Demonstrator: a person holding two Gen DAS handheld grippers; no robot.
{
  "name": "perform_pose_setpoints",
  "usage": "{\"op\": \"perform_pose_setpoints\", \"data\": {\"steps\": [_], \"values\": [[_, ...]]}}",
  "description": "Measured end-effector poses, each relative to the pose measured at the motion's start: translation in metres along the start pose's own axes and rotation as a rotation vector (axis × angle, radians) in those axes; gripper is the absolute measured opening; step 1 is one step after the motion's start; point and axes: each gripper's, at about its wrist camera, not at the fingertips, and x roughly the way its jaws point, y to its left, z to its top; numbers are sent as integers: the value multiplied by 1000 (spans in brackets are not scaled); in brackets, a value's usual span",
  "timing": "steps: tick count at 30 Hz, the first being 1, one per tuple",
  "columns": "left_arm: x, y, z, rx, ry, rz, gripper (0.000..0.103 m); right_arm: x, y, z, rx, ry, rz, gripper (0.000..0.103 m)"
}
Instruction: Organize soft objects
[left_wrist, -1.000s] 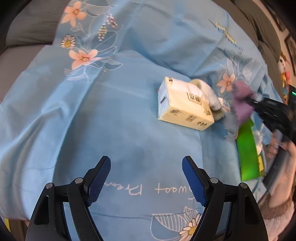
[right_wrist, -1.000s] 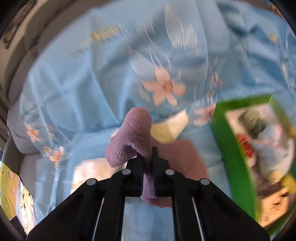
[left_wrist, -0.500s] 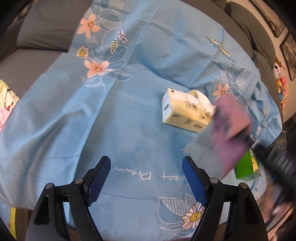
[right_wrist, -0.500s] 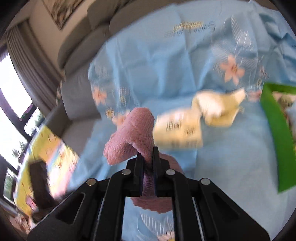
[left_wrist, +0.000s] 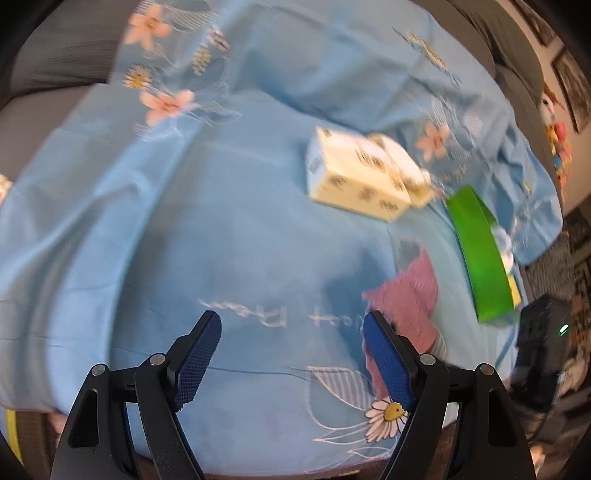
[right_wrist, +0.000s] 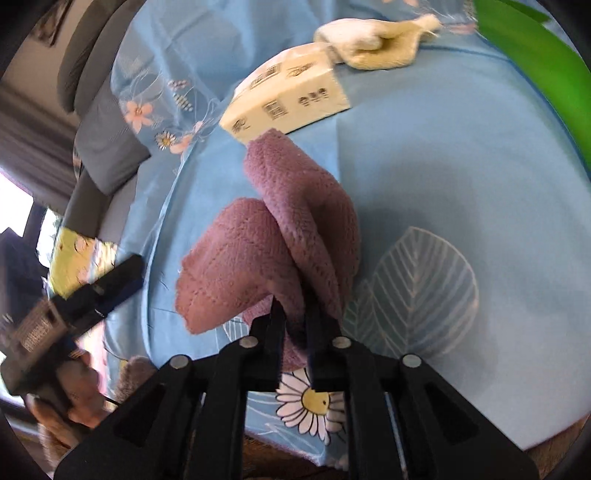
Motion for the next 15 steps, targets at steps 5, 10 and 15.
{"op": "perform_pose_setpoints", "data": {"steps": [5, 10, 15], "values": [[21, -20, -10, 37, 64, -73, 80, -32, -5, 1, 13, -97, -68, 69], [44, -35, -16, 55, 127, -102, 80, -48, -19, 11, 52, -137, -35, 69], [52, -47, -15, 73, 113, -114, 80, -30, -15, 25, 44, -117, 16, 74]]}}
